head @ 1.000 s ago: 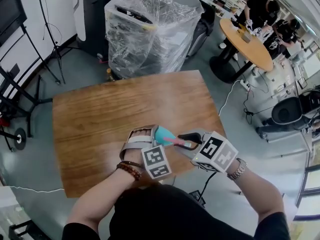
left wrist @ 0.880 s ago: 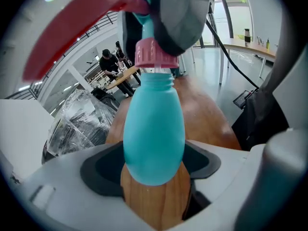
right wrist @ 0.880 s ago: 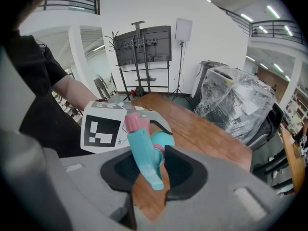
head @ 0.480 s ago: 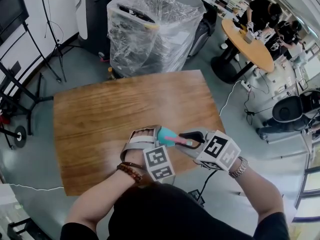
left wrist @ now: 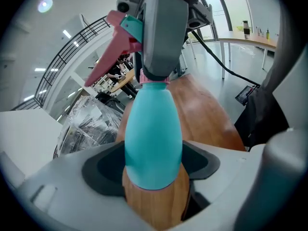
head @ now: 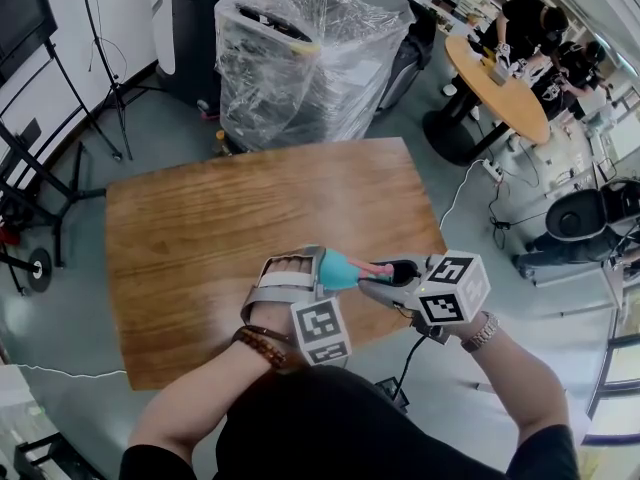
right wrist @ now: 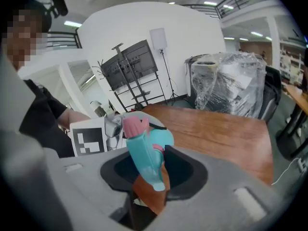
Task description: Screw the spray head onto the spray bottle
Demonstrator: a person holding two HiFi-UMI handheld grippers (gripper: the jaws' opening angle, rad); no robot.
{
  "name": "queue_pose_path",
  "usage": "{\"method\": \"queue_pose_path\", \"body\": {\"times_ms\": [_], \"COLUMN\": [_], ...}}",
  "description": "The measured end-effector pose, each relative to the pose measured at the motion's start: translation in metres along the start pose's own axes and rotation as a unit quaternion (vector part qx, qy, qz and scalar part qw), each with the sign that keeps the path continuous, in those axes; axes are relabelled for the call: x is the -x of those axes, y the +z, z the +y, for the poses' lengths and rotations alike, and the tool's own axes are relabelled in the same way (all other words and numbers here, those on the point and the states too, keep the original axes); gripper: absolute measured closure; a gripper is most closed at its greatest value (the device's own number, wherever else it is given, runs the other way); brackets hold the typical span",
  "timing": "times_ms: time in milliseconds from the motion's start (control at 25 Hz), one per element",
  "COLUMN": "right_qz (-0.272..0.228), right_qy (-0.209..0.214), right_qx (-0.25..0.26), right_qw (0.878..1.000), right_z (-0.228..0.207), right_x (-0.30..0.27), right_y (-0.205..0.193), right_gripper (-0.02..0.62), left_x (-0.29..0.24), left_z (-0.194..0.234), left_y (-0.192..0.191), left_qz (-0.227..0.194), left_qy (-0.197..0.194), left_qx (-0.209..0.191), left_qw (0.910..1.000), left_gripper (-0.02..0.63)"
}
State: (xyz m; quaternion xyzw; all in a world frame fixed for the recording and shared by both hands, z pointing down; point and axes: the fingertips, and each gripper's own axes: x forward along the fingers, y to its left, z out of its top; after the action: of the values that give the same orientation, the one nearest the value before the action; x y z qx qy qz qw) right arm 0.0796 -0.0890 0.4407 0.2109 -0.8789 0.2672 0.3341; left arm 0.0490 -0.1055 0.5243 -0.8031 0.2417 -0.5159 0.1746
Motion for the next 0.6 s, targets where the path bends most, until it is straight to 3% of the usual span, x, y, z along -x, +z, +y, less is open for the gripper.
{"method": "queue_pose_path", "body": {"times_ms": [200,400,440,600], "right_qz": [-0.037,-0.085,-0.084,-0.073], "right_qy": [0.014,0.035,0.033,0.009], "right_qx": [-0.116,-0.298,-0.303,-0.249], "right_qw": [0.992,0.950,0.949,0.966], "right_z": [-0.008,-0.015,-0.015,-0.019], "right_x": [0.002,0.001,0.001,0.004], "right_y": [0.002,-0.001,-0.002,0.000], "right_gripper": [0.474,0.474,0.474,0.474], "left_x": [0.001,0.001,0.001,0.002], "left_z": [0.006,0.010,0.008,0.011], "left_y": [0.000,0.000,0.000,0.002], "left_qz": [-0.005,0.004,0.005,0.002], "left_qy": [0.021,0.035,0.032,0.033], "left_qx": [0.001,-0.009,-0.008,-0.004], "left_qw": [0.9998,0.9993,0.9994,0.9994], "left_gripper": [0.229,0.229,0.229,0.229]}}
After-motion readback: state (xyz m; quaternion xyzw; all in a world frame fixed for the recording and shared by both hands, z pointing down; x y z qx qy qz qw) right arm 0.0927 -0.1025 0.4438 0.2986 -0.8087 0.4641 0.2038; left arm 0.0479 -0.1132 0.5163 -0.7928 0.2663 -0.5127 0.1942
